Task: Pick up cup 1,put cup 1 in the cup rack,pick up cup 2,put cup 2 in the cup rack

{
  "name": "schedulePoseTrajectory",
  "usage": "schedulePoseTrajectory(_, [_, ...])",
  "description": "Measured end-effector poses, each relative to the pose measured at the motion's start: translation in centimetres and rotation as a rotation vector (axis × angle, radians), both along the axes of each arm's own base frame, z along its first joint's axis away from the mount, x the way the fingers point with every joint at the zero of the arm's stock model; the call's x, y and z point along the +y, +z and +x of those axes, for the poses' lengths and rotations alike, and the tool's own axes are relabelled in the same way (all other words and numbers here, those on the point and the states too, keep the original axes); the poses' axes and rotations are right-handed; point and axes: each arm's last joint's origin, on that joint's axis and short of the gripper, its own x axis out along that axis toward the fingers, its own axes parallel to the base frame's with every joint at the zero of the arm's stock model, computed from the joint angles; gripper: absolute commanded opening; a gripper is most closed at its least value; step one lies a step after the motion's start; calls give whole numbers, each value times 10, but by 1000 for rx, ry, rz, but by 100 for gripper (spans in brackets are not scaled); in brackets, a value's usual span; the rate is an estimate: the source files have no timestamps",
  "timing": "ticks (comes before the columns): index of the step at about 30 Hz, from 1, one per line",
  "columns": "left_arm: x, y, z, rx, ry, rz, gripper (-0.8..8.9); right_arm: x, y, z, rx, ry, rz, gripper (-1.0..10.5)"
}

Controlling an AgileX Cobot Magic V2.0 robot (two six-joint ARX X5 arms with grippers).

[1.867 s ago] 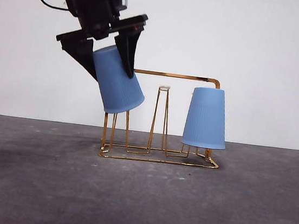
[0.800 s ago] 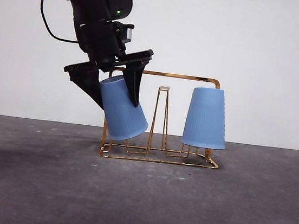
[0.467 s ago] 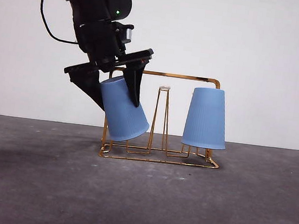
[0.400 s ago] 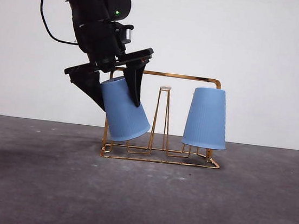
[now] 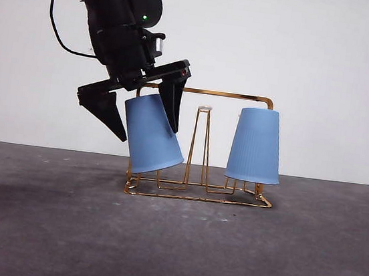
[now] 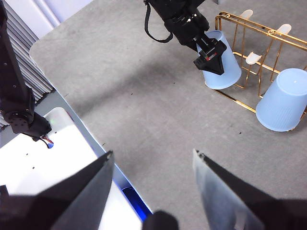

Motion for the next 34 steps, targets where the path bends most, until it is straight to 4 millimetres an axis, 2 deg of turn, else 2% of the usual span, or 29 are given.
schedulePoseTrajectory(9, [2, 7, -3, -9, 1, -3, 506, 0, 0, 0, 0, 0, 0, 280])
schedulePoseTrajectory(20, [16, 65, -30, -147, 5, -17, 506, 0, 0, 0, -1, 0, 0, 280])
schedulePoseTrajectory(27, [35, 105, -61, -212, 12, 15, 504, 0, 0, 1, 2, 0, -1, 280])
schedulePoseTrajectory(34, [58, 150, -113, -254, -13, -8, 502, 3, -3, 8, 17, -21, -29, 280])
